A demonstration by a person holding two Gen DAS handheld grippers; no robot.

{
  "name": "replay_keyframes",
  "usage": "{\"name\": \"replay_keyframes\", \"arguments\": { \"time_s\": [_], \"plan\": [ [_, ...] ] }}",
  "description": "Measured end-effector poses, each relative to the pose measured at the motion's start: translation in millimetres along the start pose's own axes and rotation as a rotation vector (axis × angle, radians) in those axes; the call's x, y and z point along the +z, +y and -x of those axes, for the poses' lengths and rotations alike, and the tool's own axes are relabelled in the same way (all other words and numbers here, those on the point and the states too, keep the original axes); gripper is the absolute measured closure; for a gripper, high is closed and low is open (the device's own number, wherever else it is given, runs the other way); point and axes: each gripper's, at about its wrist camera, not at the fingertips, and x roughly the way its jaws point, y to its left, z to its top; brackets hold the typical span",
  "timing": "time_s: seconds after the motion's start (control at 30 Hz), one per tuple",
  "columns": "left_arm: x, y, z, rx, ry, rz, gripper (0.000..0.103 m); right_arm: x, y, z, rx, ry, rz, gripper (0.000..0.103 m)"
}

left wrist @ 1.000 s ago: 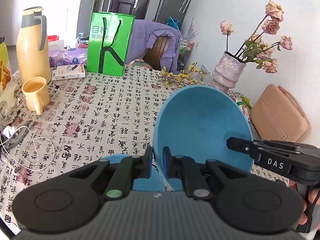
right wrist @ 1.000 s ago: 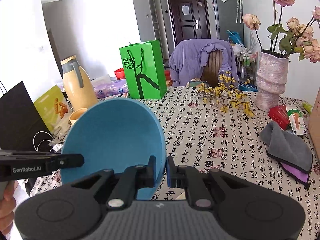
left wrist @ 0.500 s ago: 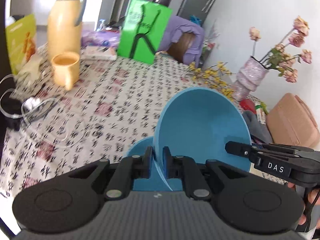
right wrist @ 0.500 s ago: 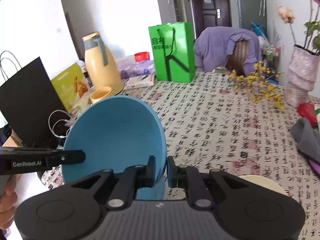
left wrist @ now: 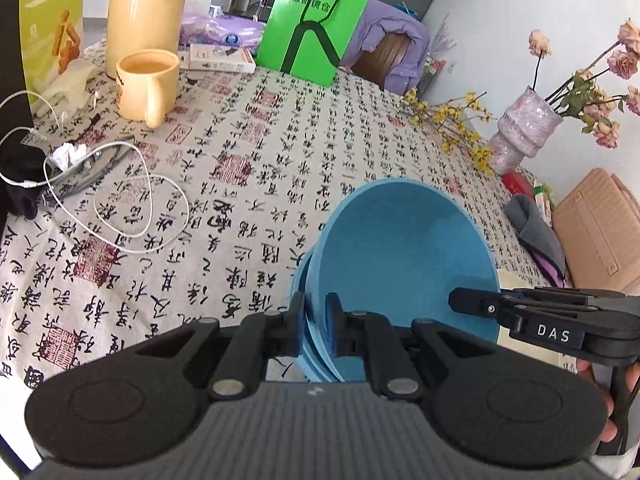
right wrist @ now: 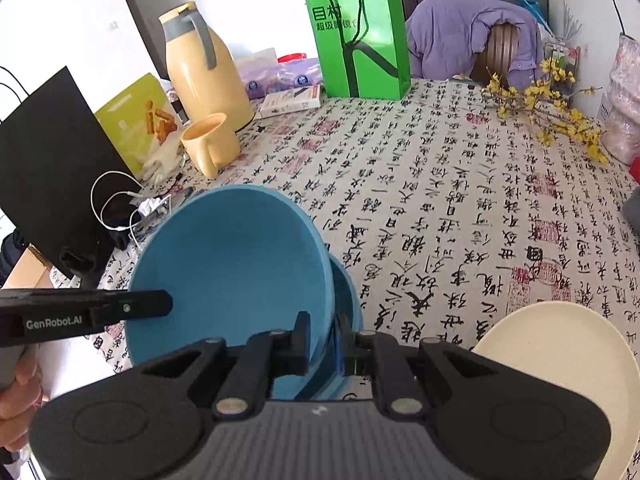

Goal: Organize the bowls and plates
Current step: 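Lift the blue bowl and carry it over the nested blue bowls, then lower the bowl into the nested bowls and open both grippers, then pull both grippers back from the three nested bowls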

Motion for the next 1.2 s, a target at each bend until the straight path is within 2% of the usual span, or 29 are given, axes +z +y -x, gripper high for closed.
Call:
{"name": "replay_keyframes", "arguments": {
  "time_s": [0.4,0.5,0.57,0.6,0.63,0.67,0.8,0.87,0.93,1.03,1.1,1.2],
  "plan": [
    [2,2,-5,0.011,-0.015,0.004,0.092,2,7,-7,-0.013,-0.001,0.073,0.082],
    [2,2,-6,0.028,-0.019,-0.001,0.081,4,7,-7,-0.014,-0.003,0.091,0.082],
    [1,2,-4,0.030,-0.030,-0.013,0.063,6,6,-4,-0.009,-0.006,0.096,0.076],
    [1,1,-2,0.033,-0.038,-0.025,0.062,6,7,-2,-0.013,-0.013,0.102,0.071],
    [0,0,0,0.033,-0.048,-0.039,0.062,6,7,2,-0.025,-0.027,0.112,0.060],
    [0,-2,2,0.033,-0.058,-0.053,0.061,6,8,6,-0.031,-0.043,0.122,0.055],
    [-1,-6,8,0.043,-0.091,-0.072,0.059,10,5,19,-0.036,-0.079,0.129,0.056],
    [-3,-9,12,0.049,-0.108,-0.094,0.052,10,3,25,-0.036,-0.094,0.127,0.056],
    [-8,-12,19,0.061,-0.149,-0.135,0.045,5,2,33,-0.030,-0.122,0.129,0.055],
    [-29,-13,32,0.101,-0.275,-0.196,0.025,-11,5,46,-0.035,-0.201,0.156,0.046],
    [-49,-11,38,0.130,-0.365,-0.211,0.019,-31,9,55,-0.062,-0.279,0.186,0.040],
    [-85,-11,47,0.129,-0.468,-0.250,0.009,-65,19,66,-0.125,-0.411,0.219,0.030]
  ]
}}
